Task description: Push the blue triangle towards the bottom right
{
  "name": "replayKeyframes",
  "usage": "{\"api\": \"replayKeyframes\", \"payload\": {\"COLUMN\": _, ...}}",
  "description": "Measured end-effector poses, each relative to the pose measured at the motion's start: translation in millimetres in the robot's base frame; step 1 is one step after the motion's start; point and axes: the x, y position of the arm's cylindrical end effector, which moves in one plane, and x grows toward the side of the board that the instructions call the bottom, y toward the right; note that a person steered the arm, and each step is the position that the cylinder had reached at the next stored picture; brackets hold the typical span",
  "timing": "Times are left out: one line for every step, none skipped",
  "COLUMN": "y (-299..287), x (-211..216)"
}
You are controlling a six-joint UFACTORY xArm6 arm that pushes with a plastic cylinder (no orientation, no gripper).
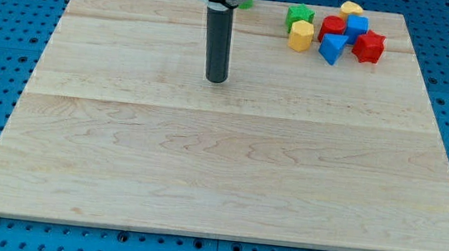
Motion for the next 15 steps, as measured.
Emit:
{"api": "replayKeyframes", "payload": {"y": 21.5, "x": 7.1}}
{"api": "replayKeyframes", "payload": {"y": 41.0, "x": 17.3}}
{"api": "replayKeyframes", "payload": {"y": 87.6, "x": 27.4}}
{"api": "replayKeyframes", "payload": {"y": 191.7, "x": 21.6}}
{"api": "replayKeyframes", "payload": {"y": 276.4, "x": -7.8}}
{"api": "replayKeyframes", "payload": {"y": 311.2, "x": -12.0}}
{"api": "replayKeyframes", "payload": {"y": 324.7, "x": -13.8}}
{"api": "replayKeyframes", "payload": {"y": 332.9, "x": -40.5}}
{"api": "replayKeyframes", "payload": {"y": 330.2, "x": -98.7}}
{"api": "replayKeyframes", "payload": {"y": 330.5, "x": -144.3}}
{"api": "replayKeyframes", "payload": {"y": 333.5, "x": -177.2}}
{"api": "replayKeyframes", "payload": {"y": 331.9, "x": -189.5}}
{"api": "replayKeyframes", "payload": {"y": 327.8, "x": -189.0}}
{"api": "replayKeyframes", "payload": {"y": 321.0, "x": -189.4}}
{"api": "replayKeyframes", "payload": {"y": 310.3, "x": -180.4}}
